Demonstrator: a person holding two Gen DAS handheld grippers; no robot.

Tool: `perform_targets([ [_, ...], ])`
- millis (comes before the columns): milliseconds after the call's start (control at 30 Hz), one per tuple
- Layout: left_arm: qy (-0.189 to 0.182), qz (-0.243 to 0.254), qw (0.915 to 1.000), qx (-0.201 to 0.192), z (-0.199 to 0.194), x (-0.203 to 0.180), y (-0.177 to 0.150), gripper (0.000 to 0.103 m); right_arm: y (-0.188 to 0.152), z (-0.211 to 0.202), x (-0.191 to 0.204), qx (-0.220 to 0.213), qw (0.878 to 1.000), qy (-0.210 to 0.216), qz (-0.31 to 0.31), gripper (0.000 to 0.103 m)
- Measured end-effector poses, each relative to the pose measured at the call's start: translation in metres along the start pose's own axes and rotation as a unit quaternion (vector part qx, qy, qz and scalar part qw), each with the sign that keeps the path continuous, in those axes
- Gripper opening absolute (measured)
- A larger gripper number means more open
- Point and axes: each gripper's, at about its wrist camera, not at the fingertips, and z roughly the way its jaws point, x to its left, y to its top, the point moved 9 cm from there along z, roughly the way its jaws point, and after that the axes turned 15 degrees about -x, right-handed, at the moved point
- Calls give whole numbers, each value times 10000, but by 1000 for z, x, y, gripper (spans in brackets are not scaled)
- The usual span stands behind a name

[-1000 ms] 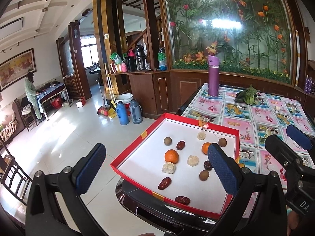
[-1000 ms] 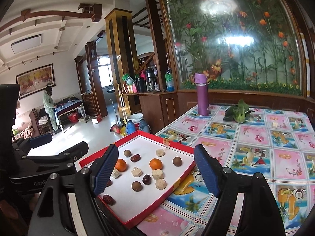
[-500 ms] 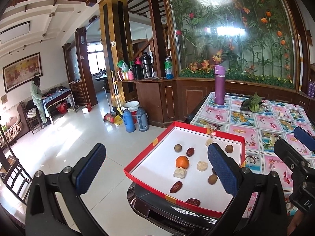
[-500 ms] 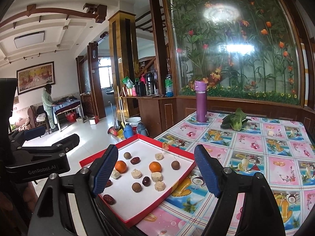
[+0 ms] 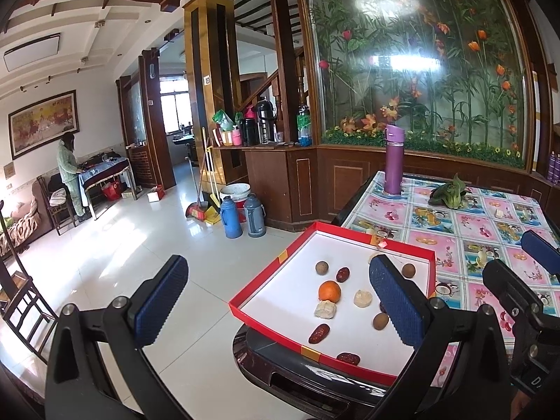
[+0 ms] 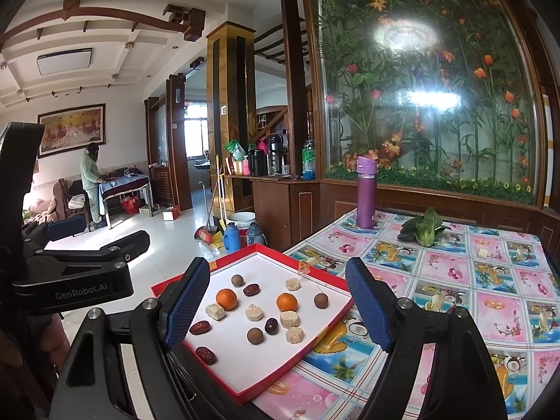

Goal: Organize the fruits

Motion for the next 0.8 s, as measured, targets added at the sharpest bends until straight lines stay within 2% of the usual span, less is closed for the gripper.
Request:
perform_targets([
  [800,-211,-101,9997,-100,-2,2,2,103,-10,12,5,176,9998,27,51,80],
])
